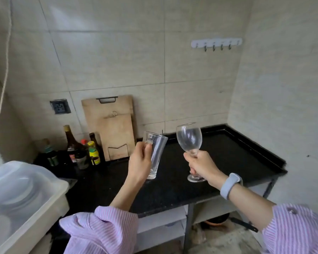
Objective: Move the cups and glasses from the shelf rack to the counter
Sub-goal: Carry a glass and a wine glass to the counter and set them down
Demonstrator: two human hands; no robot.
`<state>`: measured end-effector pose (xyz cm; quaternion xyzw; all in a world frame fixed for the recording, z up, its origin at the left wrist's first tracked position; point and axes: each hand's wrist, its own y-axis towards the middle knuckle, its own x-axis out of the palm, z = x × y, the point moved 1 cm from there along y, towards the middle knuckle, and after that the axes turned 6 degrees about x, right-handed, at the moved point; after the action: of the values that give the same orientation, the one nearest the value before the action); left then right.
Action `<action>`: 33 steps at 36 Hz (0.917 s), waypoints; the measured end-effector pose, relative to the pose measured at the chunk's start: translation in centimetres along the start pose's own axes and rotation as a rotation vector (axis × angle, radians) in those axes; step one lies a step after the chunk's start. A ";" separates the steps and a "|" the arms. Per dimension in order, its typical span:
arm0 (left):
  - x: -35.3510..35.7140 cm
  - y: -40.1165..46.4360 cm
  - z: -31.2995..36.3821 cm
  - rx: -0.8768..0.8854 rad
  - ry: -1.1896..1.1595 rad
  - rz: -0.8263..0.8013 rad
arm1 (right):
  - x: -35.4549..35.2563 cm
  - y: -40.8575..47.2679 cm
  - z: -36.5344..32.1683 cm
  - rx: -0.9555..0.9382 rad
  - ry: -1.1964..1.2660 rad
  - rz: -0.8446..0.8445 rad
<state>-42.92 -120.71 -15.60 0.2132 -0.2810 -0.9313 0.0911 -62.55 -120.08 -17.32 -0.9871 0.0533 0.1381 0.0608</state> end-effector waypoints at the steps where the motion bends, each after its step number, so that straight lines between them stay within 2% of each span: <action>1: 0.9 1.2 -1.1 -0.020 -0.009 -0.010 | 0.1 1.4 0.1 0.009 -0.013 0.000; 9: 7.1 7.2 -9.2 -0.195 -0.096 -0.158 | 0.4 11.6 3.1 0.132 -0.040 0.012; 16: 12.8 10.9 -16.5 -0.347 -0.118 -0.265 | 1.1 22.1 7.8 0.226 -0.057 -0.044; 21: 17.7 14.7 -22.6 -0.486 -0.125 -0.258 | 1.9 30.7 11.4 0.220 -0.125 -0.079; 26: 23.2 18.7 -28.8 -0.635 -0.143 -0.263 | 2.3 39.0 14.4 0.167 -0.300 -0.057; 33: 27.6 22.7 -35.3 -0.674 -0.152 -0.282 | 3.1 48.8 17.8 0.202 -0.340 -0.094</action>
<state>-50.63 -164.51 -38.93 0.1379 0.0675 -0.9881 0.0060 -70.29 -166.08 -40.27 -0.9398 0.0097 0.2938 0.1740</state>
